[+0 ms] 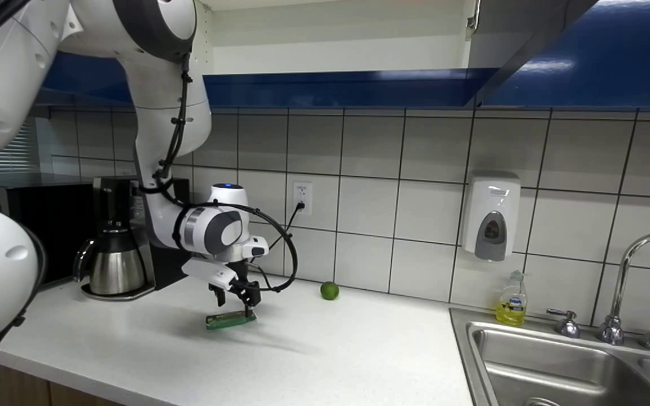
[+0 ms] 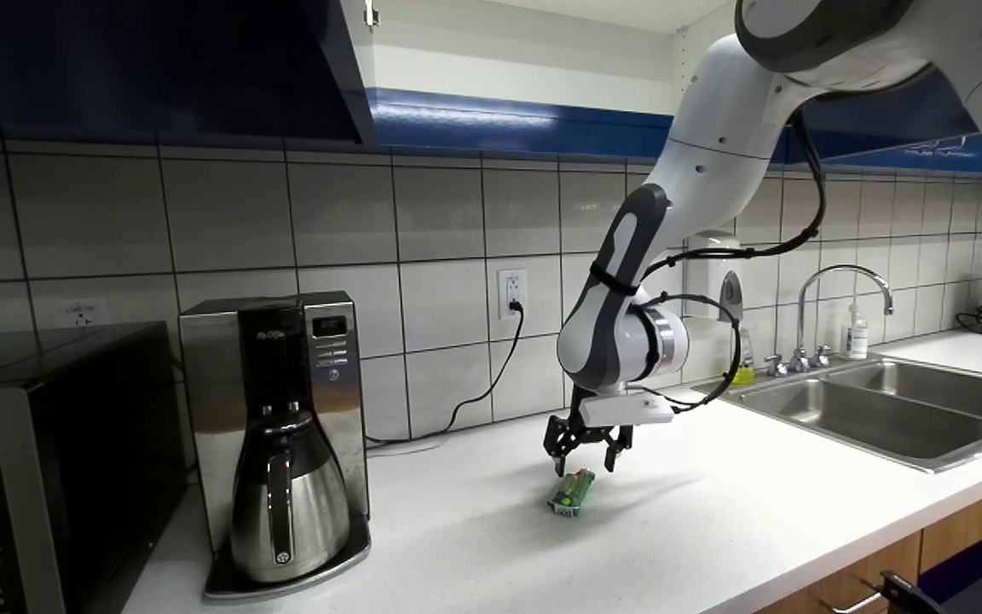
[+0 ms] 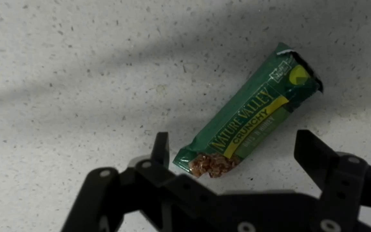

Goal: Put the green packet in the top cabinet

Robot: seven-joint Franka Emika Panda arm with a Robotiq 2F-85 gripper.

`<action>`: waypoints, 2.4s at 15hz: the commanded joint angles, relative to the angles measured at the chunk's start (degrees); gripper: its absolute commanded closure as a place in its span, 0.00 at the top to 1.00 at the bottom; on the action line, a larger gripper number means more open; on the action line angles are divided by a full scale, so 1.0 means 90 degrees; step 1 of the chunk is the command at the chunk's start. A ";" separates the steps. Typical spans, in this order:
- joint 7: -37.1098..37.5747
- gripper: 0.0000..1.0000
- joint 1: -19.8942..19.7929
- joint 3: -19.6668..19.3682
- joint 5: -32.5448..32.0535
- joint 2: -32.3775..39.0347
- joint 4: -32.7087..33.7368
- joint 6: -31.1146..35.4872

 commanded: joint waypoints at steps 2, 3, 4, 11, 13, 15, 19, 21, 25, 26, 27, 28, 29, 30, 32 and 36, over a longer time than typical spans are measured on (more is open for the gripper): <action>0.0266 1.00 0.0103 -0.0037 0.0070 0.0329 0.0424 -0.0126; 0.0300 1.00 0.0116 -0.0037 0.0075 0.0388 0.0483 -0.0146; 0.0396 1.00 0.0166 -0.0083 0.0079 0.0441 0.0553 -0.0240; 0.0939 1.00 0.0374 -0.0188 0.0185 0.0641 0.0875 -0.0770; 0.1167 1.00 0.0497 -0.0293 0.0157 0.0672 0.0945 -0.0872; 0.1293 1.00 0.0519 -0.0307 0.0188 0.0679 0.0994 -0.0968; 0.1590 1.00 0.0648 -0.0433 0.0156 0.0709 0.1060 -0.1090; 0.1665 1.00 0.0676 -0.0450 0.0154 0.0725 0.1073 -0.1120; 0.1729 1.00 0.0700 -0.0453 0.0146 0.0757 0.1095 -0.1165; 0.1742 1.00 0.0707 -0.0457 0.0140 0.0769 0.1101 -0.1174; 0.1746 0.95 0.0716 -0.0465 0.0127 0.0785 0.1111 -0.1183; 0.1733 0.74 0.0710 -0.0456 0.0127 0.0799 0.1120 -0.1189; 0.1735 0.71 0.0718 -0.0461 0.0120 0.0815 0.1130 -0.1192; 0.1729 0.69 0.0721 -0.0462 0.0116 0.0829 0.1136 -0.1189; 0.1722 0.53 0.0740 -0.0468 0.0101 0.0847 0.1137 -0.1176; 0.1707 0.23 0.0773 -0.0514 0.0073 0.0851 0.1169 -0.1173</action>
